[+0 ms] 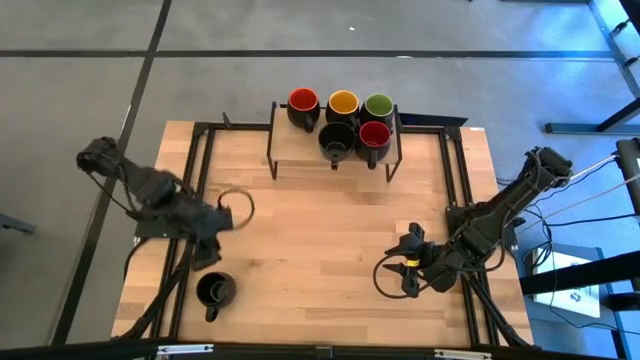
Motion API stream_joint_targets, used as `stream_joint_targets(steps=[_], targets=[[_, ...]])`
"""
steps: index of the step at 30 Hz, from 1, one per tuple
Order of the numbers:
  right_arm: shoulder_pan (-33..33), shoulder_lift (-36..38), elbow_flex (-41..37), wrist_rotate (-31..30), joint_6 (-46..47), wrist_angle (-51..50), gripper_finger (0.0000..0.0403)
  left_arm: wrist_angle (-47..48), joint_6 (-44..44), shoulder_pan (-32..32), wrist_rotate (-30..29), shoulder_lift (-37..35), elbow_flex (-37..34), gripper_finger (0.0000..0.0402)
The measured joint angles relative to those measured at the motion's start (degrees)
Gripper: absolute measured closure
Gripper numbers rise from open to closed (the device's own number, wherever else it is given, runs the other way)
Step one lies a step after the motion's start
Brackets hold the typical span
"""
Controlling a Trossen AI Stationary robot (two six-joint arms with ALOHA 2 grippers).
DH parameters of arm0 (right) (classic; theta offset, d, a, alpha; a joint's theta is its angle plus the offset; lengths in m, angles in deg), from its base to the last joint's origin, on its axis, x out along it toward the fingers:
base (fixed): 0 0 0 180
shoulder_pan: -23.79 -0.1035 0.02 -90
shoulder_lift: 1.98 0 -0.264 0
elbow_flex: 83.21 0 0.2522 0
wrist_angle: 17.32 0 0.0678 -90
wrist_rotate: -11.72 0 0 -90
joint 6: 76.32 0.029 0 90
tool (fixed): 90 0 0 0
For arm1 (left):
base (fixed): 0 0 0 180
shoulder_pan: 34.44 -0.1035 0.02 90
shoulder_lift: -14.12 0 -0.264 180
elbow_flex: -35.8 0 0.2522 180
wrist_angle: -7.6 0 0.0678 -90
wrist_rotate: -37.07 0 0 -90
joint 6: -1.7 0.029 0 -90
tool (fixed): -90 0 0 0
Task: Place coffee mugs
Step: Put the black mug on the shelf
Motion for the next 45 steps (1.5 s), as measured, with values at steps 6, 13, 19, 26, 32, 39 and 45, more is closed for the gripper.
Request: stream_joint_targets(steps=[6,13,19,26,32,39,45], targets=[[0.00,0.00,0.00,-0.65,0.02,-0.01,0.0238,4.28,-0.80,8.92,-3.25,6.54,-0.02,0.0250],[0.00,0.00,0.00,-1.54,0.00,-0.27,0.0238,5.43,-1.99,14.40,-5.06,13.56,-0.02,0.0250],[0.00,-0.02,0.02,-1.55,0.00,-1.24,0.0238,5.42,-2.01,17.57,-10.67,17.67,-0.02,0.0250],[0.00,-0.02,0.02,-1.40,0.02,-1.40,0.0238,1.31,-3.20,19.53,-8.62,20.16,-3.84,0.0250],[0.00,-0.02,0.02,-1.29,0.00,-1.53,0.0238,-0.74,-5.48,20.80,-8.18,20.24,-8.31,0.0250],[0.00,-0.02,0.02,-1.33,0.00,-2.27,0.0238,-8.58,-5.23,20.80,-7.54,20.24,-13.33,0.0250],[0.02,-0.02,0.02,-0.90,0.00,-2.56,0.0238,-10.39,-5.48,20.45,-7.01,20.24,-15.99,0.0282]])
